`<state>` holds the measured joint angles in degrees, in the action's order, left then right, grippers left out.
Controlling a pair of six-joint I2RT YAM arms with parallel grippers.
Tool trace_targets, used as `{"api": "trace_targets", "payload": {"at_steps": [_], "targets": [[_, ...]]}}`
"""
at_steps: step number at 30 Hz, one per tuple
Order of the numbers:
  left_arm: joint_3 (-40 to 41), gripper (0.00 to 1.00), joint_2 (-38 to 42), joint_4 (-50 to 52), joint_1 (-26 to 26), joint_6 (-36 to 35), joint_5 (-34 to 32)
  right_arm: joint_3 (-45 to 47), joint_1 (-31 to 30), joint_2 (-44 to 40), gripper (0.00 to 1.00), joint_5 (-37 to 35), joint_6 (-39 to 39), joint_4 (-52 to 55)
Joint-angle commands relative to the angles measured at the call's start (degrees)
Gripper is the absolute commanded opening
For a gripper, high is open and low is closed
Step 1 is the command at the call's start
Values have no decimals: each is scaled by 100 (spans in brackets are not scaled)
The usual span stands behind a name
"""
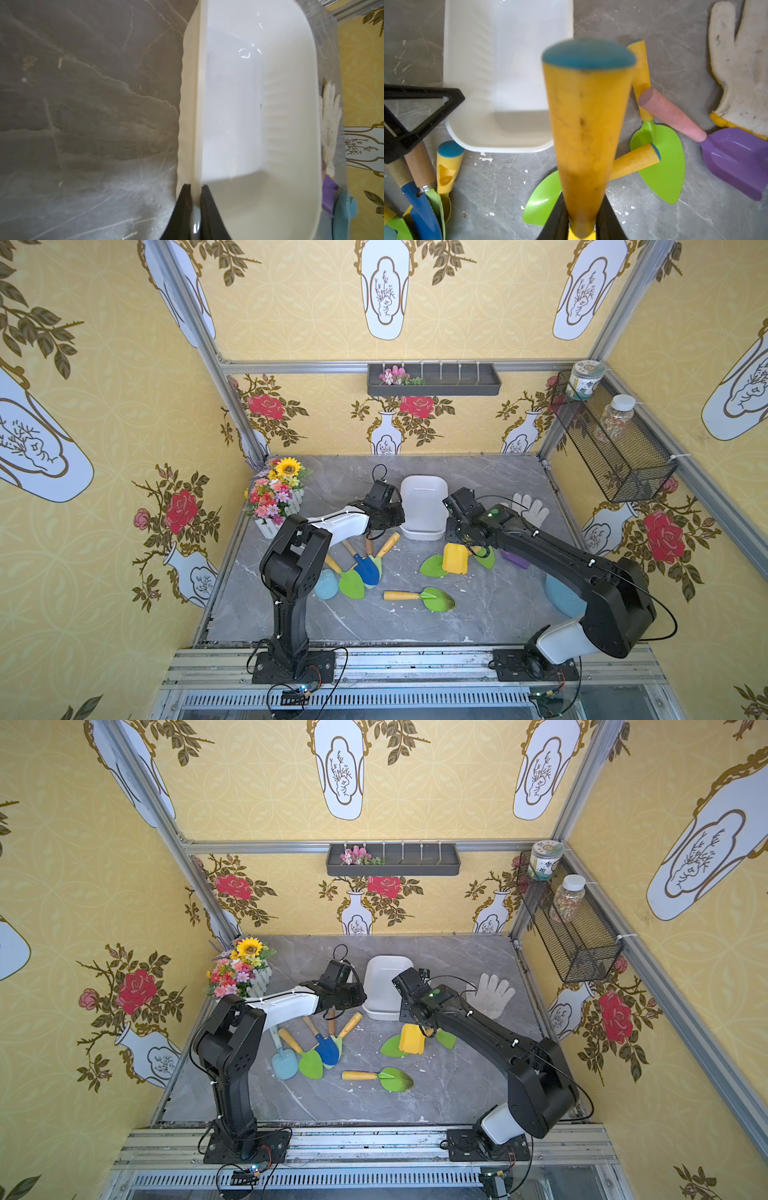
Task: Put the shovel into the storage box
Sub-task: Move the storage box to the center of the board, then place the shovel in the storage box.
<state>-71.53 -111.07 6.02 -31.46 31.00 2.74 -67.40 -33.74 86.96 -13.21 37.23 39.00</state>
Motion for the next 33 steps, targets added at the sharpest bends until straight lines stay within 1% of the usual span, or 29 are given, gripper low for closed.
{"api": "trace_targets", "payload": {"at_steps": [1, 5, 8, 17, 22, 33], "targets": [[86, 14, 96, 71, -50, 18, 89, -317, 81, 204, 25, 75, -252, -86], [180, 14, 287, 110, -152, 202, -130, -863, 198, 613, 25, 229, -434, -101], [278, 15, 351, 97, -222, 348, -141, -1257, 327, 965, 25, 510, -553, -137], [420, 23, 378, 68, -325, 669, -231, -2482, 661, 2080, 25, 876, -847, 46], [485, 25, 468, 19, -327, 785, -176, -2840, 746, 2627, 25, 941, -910, 190], [668, 25, 546, -142, -334, 920, -82, -3033, 758, 3361, 28, 743, -843, 318]]}}
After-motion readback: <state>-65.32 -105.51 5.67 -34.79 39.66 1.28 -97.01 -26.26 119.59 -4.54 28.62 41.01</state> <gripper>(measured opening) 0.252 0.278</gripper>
